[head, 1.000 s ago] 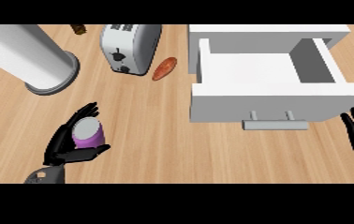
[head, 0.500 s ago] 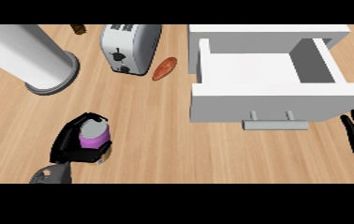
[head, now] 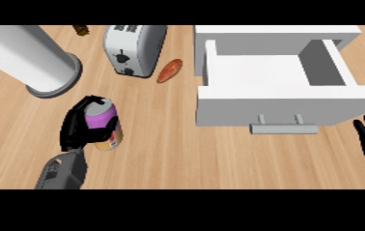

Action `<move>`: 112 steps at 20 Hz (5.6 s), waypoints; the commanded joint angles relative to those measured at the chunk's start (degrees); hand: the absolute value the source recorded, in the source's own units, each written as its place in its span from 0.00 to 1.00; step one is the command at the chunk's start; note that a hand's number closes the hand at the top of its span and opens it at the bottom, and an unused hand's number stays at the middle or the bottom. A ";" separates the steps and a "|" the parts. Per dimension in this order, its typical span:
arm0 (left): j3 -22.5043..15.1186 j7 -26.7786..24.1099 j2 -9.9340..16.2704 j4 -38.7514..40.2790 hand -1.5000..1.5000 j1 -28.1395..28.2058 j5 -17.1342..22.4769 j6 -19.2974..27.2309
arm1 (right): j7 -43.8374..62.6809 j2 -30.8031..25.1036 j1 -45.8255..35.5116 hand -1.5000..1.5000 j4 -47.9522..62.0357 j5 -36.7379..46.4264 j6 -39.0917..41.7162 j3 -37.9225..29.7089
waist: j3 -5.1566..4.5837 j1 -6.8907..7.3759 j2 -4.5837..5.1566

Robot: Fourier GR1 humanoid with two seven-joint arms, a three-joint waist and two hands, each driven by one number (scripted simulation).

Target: Pick up the can, place it into the drawer and close the drawer

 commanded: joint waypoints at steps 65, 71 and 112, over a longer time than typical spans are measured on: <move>-37.22 30.64 -4.93 27.31 1.00 -70.47 19.09 37.75 | 2.88 -1.65 -4.87 0.00 0.65 -1.62 1.39 -2.82 | 0.11 -3.98 0.82; -40.90 26.05 -4.93 30.23 1.00 -70.02 20.91 40.00 | 4.57 -4.07 -8.27 0.00 2.54 -1.93 1.16 -4.39 | 0.13 -4.61 1.09; -49.37 17.01 -4.93 32.31 0.00 -66.33 35.36 50.07 | -5.92 -8.76 -12.53 0.00 0.12 19.06 0.39 3.29 | 0.11 -5.57 1.75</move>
